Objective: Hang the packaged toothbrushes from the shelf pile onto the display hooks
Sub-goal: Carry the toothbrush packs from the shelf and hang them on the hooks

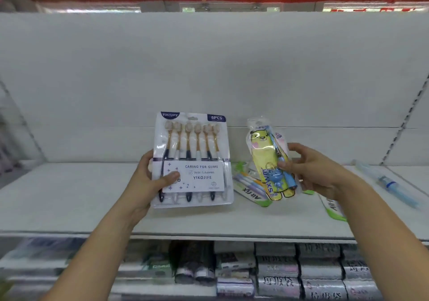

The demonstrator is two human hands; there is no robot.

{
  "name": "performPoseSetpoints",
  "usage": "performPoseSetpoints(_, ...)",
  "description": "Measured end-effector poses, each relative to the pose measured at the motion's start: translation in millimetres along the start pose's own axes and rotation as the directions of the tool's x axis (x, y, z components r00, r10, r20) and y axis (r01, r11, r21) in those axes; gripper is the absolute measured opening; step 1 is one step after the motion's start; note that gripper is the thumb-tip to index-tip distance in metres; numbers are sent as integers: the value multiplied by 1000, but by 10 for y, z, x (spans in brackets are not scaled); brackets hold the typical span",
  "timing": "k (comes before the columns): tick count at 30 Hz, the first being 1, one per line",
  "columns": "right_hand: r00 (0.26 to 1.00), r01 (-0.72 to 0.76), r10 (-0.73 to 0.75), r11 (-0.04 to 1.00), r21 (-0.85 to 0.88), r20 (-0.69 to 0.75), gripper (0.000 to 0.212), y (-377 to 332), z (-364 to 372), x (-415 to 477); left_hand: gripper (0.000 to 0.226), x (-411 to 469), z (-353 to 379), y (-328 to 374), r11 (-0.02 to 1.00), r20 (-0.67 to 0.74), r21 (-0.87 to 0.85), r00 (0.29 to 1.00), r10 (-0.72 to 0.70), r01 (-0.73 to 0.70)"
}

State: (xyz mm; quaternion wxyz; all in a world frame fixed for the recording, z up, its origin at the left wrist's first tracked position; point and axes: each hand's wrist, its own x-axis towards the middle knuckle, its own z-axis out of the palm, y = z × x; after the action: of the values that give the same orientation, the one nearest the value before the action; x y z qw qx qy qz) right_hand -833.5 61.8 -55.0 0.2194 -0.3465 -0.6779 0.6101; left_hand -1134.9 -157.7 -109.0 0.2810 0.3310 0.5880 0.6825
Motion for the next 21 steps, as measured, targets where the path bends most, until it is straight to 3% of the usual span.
performPoseSetpoints(3, 987, 68, -80, 994, 88, 139, 43, -33, 397, -75, 83, -390, -231, -15, 999, -124, -11, 991, 41, -43)
performPoseSetpoints(7, 938, 89, -155, 972, 218, 310, 68, 78, 967, -171, 99, -1102, -679, -7, 997, -326, 1, 942, 76, -80)
performPoseSetpoints(10, 906, 93, -205, 950, 300, 370, 65, 208, 1488, -231, 92, -1695, -1036, -41, 995, -453, 37, 887, 95, -88)
performPoseSetpoints(15, 837, 19, -201, 940, 341, 508, 63, 519, 2563, -473, 64, -2773, -1659, -193, 998, -684, 52, 727, 57, -30)
performPoseSetpoints(21, 650, -61, -116, 977, 203, 751, 52, 839, 3920, -907, 79, -4163, -2271, -474, 998, -819, 66, 571, 52, 4)
